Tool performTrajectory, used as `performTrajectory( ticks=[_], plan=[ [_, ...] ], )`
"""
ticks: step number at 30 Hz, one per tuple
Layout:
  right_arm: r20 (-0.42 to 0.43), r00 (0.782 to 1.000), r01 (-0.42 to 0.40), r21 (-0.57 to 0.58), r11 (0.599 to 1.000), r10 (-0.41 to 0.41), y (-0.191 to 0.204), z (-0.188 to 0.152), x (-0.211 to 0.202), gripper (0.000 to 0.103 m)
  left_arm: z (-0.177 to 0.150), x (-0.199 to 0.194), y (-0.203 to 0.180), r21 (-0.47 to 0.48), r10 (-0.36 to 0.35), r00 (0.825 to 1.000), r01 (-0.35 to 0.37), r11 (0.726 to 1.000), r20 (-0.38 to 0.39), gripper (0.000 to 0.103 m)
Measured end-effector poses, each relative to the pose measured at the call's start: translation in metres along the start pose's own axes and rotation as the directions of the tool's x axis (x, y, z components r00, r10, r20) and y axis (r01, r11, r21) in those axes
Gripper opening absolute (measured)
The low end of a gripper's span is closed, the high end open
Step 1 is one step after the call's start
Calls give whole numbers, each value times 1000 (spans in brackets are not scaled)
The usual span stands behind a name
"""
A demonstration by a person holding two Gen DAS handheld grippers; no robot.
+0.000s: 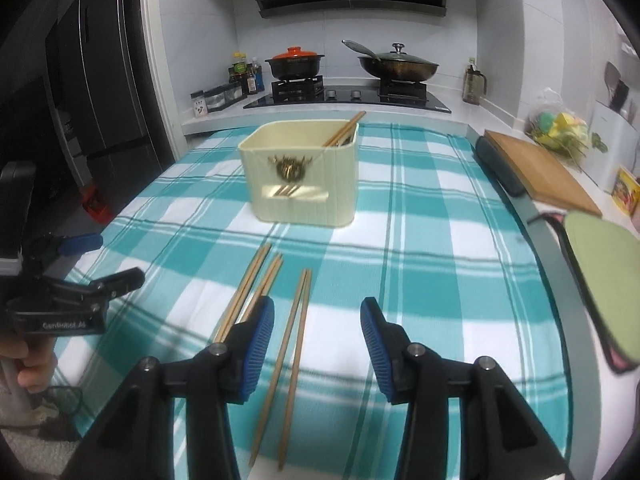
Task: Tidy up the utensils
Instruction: 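Move both open tools back down toward the chopsticks on the cloth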
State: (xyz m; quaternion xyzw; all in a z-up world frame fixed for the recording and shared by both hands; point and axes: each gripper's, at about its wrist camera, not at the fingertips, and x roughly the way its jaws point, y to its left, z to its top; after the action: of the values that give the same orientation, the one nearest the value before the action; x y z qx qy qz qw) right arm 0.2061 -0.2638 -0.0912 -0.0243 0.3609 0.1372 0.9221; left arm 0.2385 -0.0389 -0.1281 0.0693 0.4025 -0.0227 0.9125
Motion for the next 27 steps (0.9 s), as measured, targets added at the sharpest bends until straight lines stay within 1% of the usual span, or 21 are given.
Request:
performTrajectory(
  ticks=[3, 6, 8, 10, 13, 27],
  plan=[
    [9, 1000, 20, 17, 1000, -21, 6, -22, -11, 46, -7, -5, -7, -1, -1, 1000, 1, 1000, -1, 96],
    [8, 1000, 28, 14, 1000, -28, 12, -35, -18, 46, -13, -7, -12, 11, -4, 1000, 4, 1000, -7, 96],
    [9, 999, 35, 7, 999, -35, 15, -41, -23, 46, -15, -10, -16, 22, 9, 1000, -9, 1000, -1, 96],
    [16, 999, 39, 6, 999, -39, 17, -44, -27, 46, -17, -12, -17, 24, 17, 1000, -17, 1000, 8, 96],
    [21, 999, 40, 13, 999, -40, 17, -47, -29, 46, -18, -14, -19, 21, 11, 1000, -12, 1000, 8, 97],
    [4, 1000, 30, 21, 999, -30, 21, -59, -25, 46, -24, -17, -25, 47, 25, 1000, -25, 999, 2, 97]
  ],
)
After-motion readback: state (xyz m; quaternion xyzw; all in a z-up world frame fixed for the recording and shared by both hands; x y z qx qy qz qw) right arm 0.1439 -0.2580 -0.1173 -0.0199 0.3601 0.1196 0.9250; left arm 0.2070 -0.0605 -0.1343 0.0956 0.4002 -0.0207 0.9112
